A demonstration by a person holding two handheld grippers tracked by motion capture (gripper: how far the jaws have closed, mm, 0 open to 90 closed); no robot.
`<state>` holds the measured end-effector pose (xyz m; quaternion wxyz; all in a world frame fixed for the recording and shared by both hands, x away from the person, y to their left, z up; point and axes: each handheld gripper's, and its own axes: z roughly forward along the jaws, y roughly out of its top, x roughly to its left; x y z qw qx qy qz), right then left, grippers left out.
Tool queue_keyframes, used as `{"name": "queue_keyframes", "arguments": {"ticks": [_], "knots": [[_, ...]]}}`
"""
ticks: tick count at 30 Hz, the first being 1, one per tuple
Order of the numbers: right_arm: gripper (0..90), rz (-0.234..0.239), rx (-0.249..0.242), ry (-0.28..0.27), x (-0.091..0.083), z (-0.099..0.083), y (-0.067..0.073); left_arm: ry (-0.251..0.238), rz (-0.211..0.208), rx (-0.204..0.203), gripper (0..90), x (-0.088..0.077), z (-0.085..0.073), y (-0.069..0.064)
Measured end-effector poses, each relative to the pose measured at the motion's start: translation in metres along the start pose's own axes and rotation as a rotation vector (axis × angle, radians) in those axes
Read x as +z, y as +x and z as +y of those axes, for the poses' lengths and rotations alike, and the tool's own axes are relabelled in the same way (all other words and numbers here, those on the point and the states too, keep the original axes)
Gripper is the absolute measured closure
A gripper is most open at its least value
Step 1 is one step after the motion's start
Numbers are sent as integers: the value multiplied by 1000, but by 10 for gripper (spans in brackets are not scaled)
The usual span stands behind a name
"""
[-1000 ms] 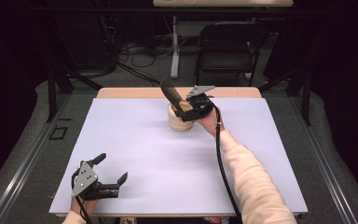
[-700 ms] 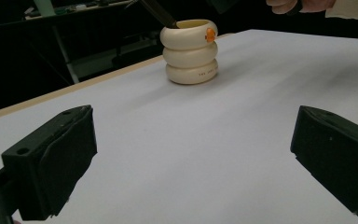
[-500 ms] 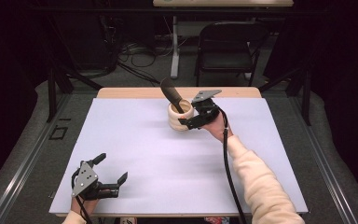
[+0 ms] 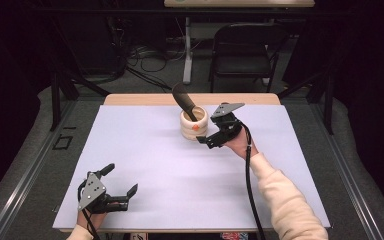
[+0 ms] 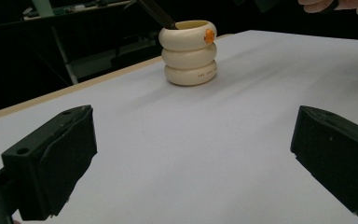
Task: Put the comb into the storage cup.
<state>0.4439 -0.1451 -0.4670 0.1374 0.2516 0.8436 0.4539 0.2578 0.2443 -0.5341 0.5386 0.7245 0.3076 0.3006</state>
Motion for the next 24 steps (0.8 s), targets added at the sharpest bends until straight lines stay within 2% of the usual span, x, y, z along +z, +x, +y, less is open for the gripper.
{"name": "queue_keyframes", "arguments": {"ticks": [15, 24], "knots": [[0, 26, 8, 7, -18, -16, 14, 2, -7, 7, 3, 1, 0, 0], [0, 37, 0, -14, -31, -24, 25, 6, -11, 5, 3, 2, 0, 1]]}}
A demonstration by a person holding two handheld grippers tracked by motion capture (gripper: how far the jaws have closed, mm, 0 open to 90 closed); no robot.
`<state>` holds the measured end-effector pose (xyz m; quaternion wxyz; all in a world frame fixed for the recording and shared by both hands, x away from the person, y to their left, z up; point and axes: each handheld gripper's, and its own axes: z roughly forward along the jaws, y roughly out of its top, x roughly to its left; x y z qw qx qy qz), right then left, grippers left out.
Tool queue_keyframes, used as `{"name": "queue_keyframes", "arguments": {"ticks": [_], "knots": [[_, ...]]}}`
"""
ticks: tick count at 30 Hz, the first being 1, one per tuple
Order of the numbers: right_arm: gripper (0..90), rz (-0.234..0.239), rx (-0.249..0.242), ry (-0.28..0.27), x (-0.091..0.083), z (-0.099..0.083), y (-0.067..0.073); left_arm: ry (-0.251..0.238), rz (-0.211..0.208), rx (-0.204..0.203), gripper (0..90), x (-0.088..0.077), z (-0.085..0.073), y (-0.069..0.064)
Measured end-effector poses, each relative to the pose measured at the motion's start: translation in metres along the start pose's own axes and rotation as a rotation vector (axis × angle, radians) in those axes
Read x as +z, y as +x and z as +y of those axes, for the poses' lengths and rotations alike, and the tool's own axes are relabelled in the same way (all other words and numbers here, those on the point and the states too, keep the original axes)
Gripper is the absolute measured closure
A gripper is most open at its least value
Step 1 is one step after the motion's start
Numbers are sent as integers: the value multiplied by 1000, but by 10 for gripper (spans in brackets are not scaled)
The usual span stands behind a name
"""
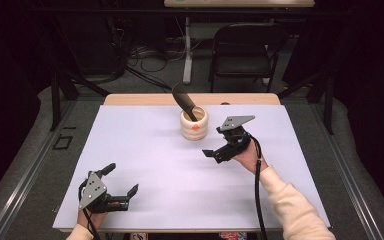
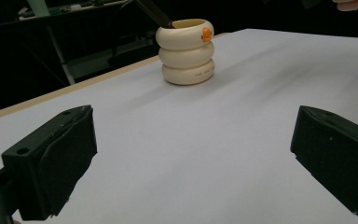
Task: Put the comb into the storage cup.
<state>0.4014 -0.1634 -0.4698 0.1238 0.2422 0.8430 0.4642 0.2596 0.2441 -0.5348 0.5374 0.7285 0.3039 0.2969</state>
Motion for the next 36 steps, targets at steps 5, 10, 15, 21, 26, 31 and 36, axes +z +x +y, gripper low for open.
{"name": "queue_keyframes", "arguments": {"ticks": [5, 10, 15, 21, 26, 31, 36], "knots": [[0, 6, -9, 5, -6, -7, 8, 1, -2, -1, 3, 0, 0, 0], [0, 4, -22, -6, -15, -12, 16, 0, -2, 0, 3, 0, 0, 0], [0, 6, -30, -10, -20, -18, 23, 0, -3, -2, 3, 1, 0, 0], [0, -10, -41, -30, -28, -25, 29, 2, -3, -3, 3, 1, 0, 0], [0, -16, -44, -36, -34, -30, 33, 1, -4, -4, 3, 1, -1, 0], [0, -18, -50, -35, -37, -36, 39, 1, -4, -2, 3, 1, 0, 0], [0, -20, -50, -33, -41, -43, 44, 2, -5, -3, 3, 1, 0, 0]]}}
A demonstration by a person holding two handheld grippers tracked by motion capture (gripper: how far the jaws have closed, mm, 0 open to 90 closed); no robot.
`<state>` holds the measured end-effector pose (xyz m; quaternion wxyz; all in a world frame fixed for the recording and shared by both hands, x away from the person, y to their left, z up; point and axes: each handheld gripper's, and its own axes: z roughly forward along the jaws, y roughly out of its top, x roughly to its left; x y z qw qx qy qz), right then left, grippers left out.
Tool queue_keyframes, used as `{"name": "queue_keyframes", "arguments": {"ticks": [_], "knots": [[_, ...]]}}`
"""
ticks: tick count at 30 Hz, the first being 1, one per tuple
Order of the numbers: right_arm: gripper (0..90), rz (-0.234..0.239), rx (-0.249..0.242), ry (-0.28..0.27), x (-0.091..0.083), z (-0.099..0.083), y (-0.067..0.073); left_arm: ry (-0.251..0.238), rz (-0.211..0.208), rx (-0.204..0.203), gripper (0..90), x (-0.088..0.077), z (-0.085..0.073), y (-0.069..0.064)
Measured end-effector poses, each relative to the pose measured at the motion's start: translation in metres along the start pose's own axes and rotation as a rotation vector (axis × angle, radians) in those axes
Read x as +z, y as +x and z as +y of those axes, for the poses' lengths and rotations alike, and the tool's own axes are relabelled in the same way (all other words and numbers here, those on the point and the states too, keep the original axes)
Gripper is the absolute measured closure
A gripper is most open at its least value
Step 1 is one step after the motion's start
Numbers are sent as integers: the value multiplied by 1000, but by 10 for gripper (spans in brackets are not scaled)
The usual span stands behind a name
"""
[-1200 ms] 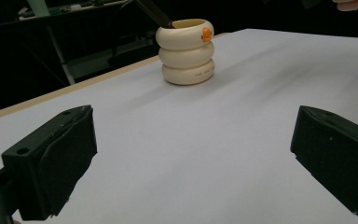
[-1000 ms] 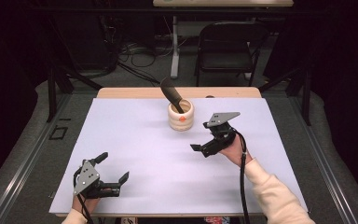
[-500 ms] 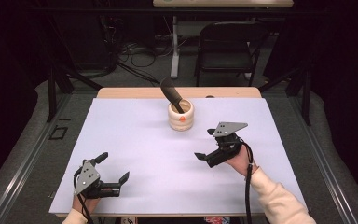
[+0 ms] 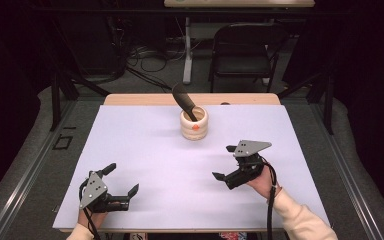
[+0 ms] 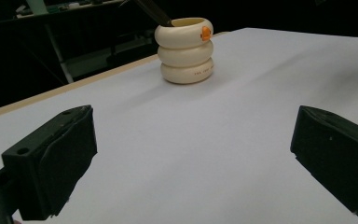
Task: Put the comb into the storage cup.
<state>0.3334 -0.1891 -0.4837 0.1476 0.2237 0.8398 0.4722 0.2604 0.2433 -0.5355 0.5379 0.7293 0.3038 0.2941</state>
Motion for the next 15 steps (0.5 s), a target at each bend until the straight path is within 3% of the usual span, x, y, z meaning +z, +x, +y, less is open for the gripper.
{"name": "queue_keyframes", "arguments": {"ticks": [15], "knots": [[0, -24, 5, 10, -8, -18, 8, 0, 0, 0, 3, 0, 0, 0]]}}
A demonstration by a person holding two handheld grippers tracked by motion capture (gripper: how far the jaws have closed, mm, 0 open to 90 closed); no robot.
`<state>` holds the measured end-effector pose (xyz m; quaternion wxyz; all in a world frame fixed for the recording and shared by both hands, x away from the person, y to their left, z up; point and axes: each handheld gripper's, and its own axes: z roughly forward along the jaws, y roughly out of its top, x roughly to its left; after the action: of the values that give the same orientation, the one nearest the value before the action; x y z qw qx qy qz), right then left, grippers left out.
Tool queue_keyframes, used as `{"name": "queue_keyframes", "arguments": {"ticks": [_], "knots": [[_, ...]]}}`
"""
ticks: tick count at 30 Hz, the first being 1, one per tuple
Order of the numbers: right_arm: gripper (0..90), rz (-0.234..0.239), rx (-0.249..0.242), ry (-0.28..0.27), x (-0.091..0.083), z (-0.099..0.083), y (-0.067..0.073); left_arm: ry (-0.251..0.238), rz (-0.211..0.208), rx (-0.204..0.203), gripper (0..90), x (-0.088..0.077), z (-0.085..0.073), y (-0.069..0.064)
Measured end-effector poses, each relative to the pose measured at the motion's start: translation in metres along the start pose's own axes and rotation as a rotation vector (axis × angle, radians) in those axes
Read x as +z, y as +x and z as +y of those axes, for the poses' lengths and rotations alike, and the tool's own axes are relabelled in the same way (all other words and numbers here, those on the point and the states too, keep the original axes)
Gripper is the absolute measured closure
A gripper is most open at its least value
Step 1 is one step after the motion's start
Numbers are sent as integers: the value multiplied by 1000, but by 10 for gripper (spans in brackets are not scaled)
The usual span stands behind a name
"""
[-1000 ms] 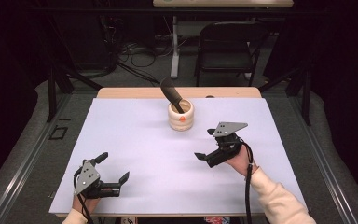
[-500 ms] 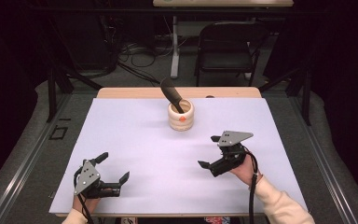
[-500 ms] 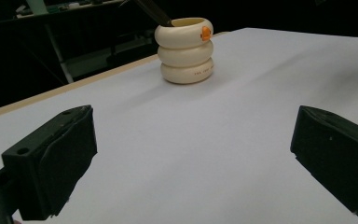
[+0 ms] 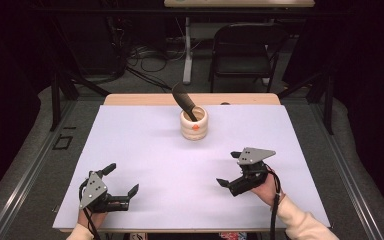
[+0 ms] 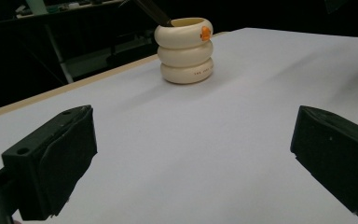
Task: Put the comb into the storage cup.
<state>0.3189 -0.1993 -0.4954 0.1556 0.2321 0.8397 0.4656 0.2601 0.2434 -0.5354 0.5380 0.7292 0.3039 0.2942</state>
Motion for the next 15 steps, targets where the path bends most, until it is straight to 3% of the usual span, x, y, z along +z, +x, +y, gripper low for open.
{"name": "queue_keyframes", "arguments": {"ticks": [15], "knots": [[0, -30, -1, 1, -14, -16, 7, 0, 1, 3, 3, 0, 0, 0]]}}
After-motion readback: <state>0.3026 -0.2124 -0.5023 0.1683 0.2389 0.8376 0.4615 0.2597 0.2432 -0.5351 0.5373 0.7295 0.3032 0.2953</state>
